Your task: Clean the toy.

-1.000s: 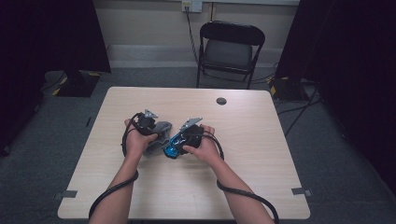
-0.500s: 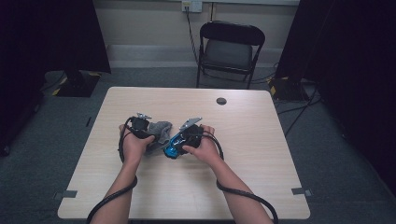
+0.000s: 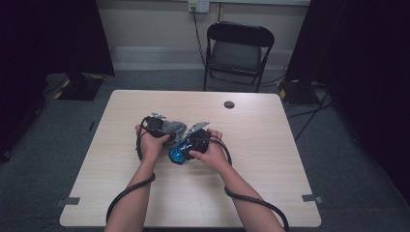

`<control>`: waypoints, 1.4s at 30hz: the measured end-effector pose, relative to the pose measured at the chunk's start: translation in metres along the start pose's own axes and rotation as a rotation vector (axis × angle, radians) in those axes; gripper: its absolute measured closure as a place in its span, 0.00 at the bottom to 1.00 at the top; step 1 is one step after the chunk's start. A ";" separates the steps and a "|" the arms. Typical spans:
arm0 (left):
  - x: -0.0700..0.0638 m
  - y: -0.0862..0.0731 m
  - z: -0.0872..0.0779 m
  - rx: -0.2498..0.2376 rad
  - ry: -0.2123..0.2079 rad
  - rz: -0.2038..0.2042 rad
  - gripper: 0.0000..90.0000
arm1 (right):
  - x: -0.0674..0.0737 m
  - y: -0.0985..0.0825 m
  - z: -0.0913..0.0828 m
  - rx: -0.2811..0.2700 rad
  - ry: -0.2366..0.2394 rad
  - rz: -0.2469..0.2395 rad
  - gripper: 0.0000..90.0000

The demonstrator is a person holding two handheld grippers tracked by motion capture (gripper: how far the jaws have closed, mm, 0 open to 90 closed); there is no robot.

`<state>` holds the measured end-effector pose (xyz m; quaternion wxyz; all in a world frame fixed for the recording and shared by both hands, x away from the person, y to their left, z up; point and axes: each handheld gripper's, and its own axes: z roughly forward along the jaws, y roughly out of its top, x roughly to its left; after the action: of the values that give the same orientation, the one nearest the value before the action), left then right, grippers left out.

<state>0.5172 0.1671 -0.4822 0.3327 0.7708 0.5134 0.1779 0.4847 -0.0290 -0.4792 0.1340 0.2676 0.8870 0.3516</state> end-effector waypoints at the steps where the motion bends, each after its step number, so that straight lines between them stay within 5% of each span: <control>1: -0.001 0.002 0.003 -0.007 0.001 0.009 0.35 | 0.000 0.000 0.000 0.001 0.000 0.001 0.09; 8: -0.014 0.009 0.020 -0.023 -0.055 0.109 0.44 | 0.000 0.000 0.000 -0.001 0.001 0.000 0.09; 13: -0.021 0.010 0.022 -0.024 -0.114 0.173 0.68 | -0.001 0.000 0.000 -0.002 0.000 -0.001 0.09; 18: -0.018 0.007 0.017 -0.012 -0.158 0.217 0.77 | -0.001 0.000 0.000 0.003 0.000 -0.002 0.09; 42: -0.005 -0.015 -0.015 0.039 -0.193 0.258 0.79 | 0.000 0.001 0.000 0.007 0.001 0.000 0.09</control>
<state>0.4958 0.1714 -0.4811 0.3397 0.8501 0.3793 0.1344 0.4852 -0.0282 -0.4786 0.1325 0.2679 0.8884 0.3485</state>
